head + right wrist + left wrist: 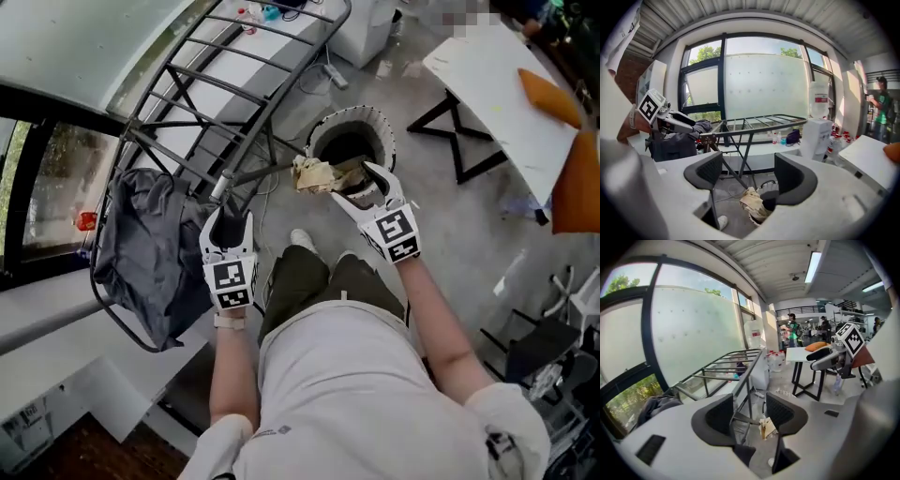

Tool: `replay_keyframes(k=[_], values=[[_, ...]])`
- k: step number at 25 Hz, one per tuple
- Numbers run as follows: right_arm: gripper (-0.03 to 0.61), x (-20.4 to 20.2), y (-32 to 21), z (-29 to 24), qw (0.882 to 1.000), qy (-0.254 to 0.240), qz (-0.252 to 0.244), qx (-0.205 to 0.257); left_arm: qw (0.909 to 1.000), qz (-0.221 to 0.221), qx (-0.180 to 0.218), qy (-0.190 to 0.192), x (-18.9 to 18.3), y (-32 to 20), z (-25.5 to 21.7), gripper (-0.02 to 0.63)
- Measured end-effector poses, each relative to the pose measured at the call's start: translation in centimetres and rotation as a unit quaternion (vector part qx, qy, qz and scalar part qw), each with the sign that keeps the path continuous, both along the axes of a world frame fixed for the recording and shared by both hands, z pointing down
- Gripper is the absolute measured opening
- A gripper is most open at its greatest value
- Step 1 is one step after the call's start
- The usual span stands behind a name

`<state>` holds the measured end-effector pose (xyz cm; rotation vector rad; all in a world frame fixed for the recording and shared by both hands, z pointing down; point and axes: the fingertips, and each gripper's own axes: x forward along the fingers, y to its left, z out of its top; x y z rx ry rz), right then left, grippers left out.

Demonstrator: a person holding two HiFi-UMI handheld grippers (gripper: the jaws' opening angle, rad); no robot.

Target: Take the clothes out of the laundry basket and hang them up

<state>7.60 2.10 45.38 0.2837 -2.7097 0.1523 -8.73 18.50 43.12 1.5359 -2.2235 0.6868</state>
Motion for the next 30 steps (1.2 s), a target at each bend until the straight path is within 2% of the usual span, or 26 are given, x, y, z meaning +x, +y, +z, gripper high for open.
replay_keyframes(k=[3,6,14,22,30], values=[[0.342,2.7,-2.3,2.0,0.999,0.025,0.043,-0.011,0.9978,0.059,-0.021,0.020,1.8,-4.6,2.8,0.210],[0.342,4.6,-4.0,3.9,0.995,0.052,0.076,-0.022,0.9913,0.118,-0.046,0.034,3.3,-8.7,6.1,0.210],[0.342,7.4,-7.7,8.1,0.981,0.116,0.145,-0.055,0.9605,0.233,-0.117,0.098,5.3,-16.8,15.3,0.210],[0.342,10.5,-11.6,12.0,0.959,0.142,0.225,-0.094,0.9253,0.277,-0.220,0.136,5.6,-20.4,26.4,0.210],[0.342,13.1,-14.4,16.0,0.951,0.154,0.231,-0.138,0.9098,0.255,-0.300,0.132,4.7,-21.5,36.2,0.210]])
